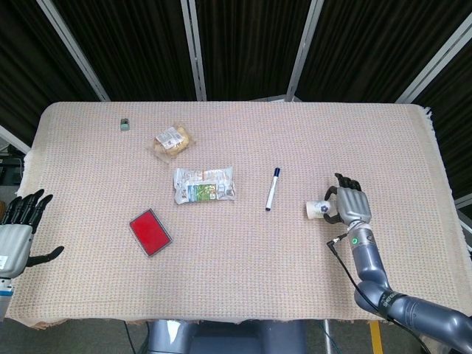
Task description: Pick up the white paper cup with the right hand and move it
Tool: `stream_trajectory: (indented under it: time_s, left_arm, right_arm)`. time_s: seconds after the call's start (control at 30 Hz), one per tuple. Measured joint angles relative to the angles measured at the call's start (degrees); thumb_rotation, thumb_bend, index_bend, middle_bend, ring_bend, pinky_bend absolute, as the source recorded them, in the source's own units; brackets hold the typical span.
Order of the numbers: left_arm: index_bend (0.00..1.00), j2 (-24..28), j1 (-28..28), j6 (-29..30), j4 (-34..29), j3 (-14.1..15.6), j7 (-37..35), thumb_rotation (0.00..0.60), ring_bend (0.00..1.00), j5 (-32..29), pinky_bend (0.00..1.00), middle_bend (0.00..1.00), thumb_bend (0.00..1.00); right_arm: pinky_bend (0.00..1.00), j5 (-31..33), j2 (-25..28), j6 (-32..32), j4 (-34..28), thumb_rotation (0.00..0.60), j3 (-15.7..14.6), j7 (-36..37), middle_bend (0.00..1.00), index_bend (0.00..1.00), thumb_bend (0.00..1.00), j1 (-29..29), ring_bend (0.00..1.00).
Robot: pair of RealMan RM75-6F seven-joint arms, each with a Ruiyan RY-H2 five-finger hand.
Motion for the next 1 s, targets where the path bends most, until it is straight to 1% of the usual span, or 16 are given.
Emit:
stream_trajectory:
  time_s: [0.03,0.1,0.13,0.2,0.27,0.5,0.63,0.8,1.0]
  left_arm:
    - [0.00,0.0,0.0,0.0,0.0,0.0,0.0,0.600,0.00,0.0,0.00,0.00,0.10]
    - [0.00,0.0,0.0,0.0,0.0,0.0,0.1,0.600,0.00,0.0,0.00,0.00,0.10]
    - [0.00,0.0,0.0,0.0,0.0,0.0,0.2,0.600,0.00,0.0,0.00,0.00,0.10]
    - [0.00,-0.1,0.0,0.1,-0.1,0.0,0.3,0.600,0.00,-0.1,0.00,0.00,0.10]
    - [0.00,-0.1,0.0,0.1,-0.1,0.0,0.5,0.600,0.00,-0.1,0.00,0.00,0.10]
    - [0.00,-0.1,0.0,0.0,-0.2,0.0,0.4,0.600,0.00,-0.2,0.00,0.00,0.10]
    - [0.00,0.0,0.0,0.0,-0.1,0.0,0.2,0.600,0.00,-0.2,0.00,0.00,0.10]
    - [0.00,0.0,-0.1,-0.1,0.0,0.0,-0.1,0.600,0.00,-0.1,0.00,0.00,0.10]
    - [0.00,0.1,-0.1,-0.1,0.0,0.0,-0.2,0.600,0.00,-0.1,0.00,0.00,0.10]
  right_arm:
    - [0.00,0.5,0.1,0.1,0.2,0.600,-0.1,-0.3,0.00,0.23,0.15,0.0,0.00]
    - [0.00,1.5,0.4,0.5,0.5,0.600,-0.3,-1.3,0.00,0.15,0.15,0.0,0.00]
    - [0.00,1.7,0.6,0.7,0.5,0.600,-0.4,-1.6,0.00,0.12,0.15,0.1,0.00]
    - [0.00,1.9,0.9,1.3,0.2,0.600,-0.6,-2.2,0.00,0.10,0.15,0.1,0.00]
    - [0.00,1.6,1.2,1.6,-0.5,0.600,-0.6,-2.2,0.00,0.11,0.15,0.1,0.00]
    - [0.00,-0.7,0.2,3.7,-1.2,0.600,-0.8,-2.2,0.00,0.21,0.10,0.2,0.00]
    - [0.00,-1.8,-2.0,5.4,-0.5,0.600,-1.1,-3.4,0.00,0.28,0.10,0.7,0.00]
    - [0.00,-2.5,-5.0,6.9,1.2,0.600,-1.6,-5.2,0.00,0.30,0.10,1.2,0.00]
    - [0.00,-2.8,-8.0,8.1,3.5,0.600,-1.3,-6.3,0.00,0.35,0.10,1.6,0.00]
